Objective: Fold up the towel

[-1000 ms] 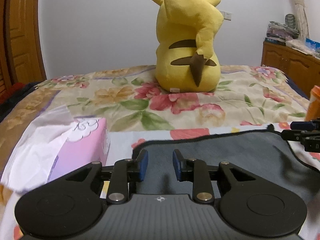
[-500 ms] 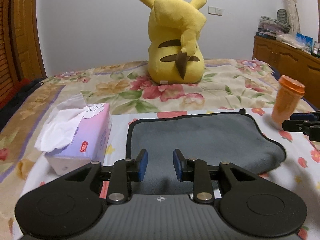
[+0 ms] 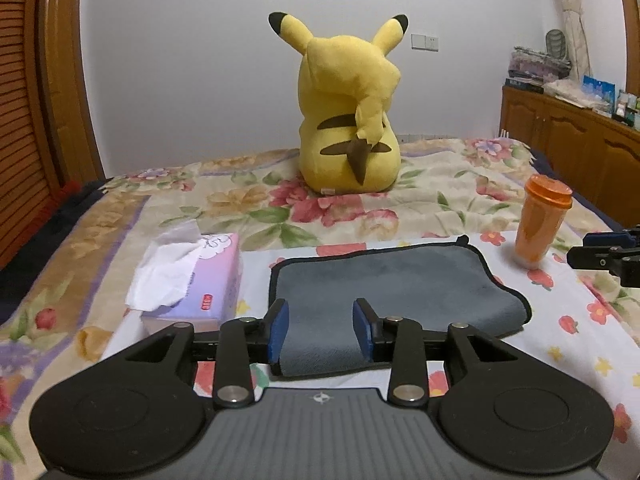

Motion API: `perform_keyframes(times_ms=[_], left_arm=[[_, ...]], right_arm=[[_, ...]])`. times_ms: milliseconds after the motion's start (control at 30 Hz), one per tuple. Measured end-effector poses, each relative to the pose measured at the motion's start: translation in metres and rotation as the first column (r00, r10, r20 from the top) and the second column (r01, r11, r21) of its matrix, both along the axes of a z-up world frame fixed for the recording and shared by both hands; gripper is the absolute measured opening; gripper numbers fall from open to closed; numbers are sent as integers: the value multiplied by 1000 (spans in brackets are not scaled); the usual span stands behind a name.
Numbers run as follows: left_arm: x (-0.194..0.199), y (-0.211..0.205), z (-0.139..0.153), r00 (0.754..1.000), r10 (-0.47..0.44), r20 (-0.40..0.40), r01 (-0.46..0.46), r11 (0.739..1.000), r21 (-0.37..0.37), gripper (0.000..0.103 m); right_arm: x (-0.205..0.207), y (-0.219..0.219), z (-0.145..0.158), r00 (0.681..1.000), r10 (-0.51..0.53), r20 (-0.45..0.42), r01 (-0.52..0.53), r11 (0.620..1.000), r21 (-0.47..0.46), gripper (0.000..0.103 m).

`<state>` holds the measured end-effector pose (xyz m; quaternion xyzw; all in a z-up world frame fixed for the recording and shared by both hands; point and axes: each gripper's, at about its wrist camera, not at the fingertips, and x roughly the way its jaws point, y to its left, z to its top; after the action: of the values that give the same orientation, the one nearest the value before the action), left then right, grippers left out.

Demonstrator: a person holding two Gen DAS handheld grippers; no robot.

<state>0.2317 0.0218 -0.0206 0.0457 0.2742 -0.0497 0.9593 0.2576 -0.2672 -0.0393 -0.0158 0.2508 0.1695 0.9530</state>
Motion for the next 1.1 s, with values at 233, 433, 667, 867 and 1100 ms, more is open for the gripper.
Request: perform_keyframes(times_ms=[233, 433, 667, 867, 1100], left_arm=[[-26, -1, 22, 1000, 2, 23, -2, 1000, -3, 56], [-51, -2, 39, 997, 28, 74, -28, 1000, -4, 80], [-73, -5, 53, 992, 47, 113, -47, 999, -4, 101], [-86, -8, 57, 992, 45, 115, -47, 999, 17, 103], [-105, -17, 66, 990, 56, 126, -62, 997, 43, 103]], right_arm=[[-22, -5, 21, 999, -17, 33, 17, 1000, 0, 47], [-41, -8, 32, 999, -23, 48, 23, 1000, 6, 50], [-61, -10, 38, 997, -36, 63, 35, 999, 13, 60], [-74, -15, 39, 996, -60, 64, 59, 998, 18, 86], [-91, -17, 43, 995, -69, 76, 67, 997, 23, 103]])
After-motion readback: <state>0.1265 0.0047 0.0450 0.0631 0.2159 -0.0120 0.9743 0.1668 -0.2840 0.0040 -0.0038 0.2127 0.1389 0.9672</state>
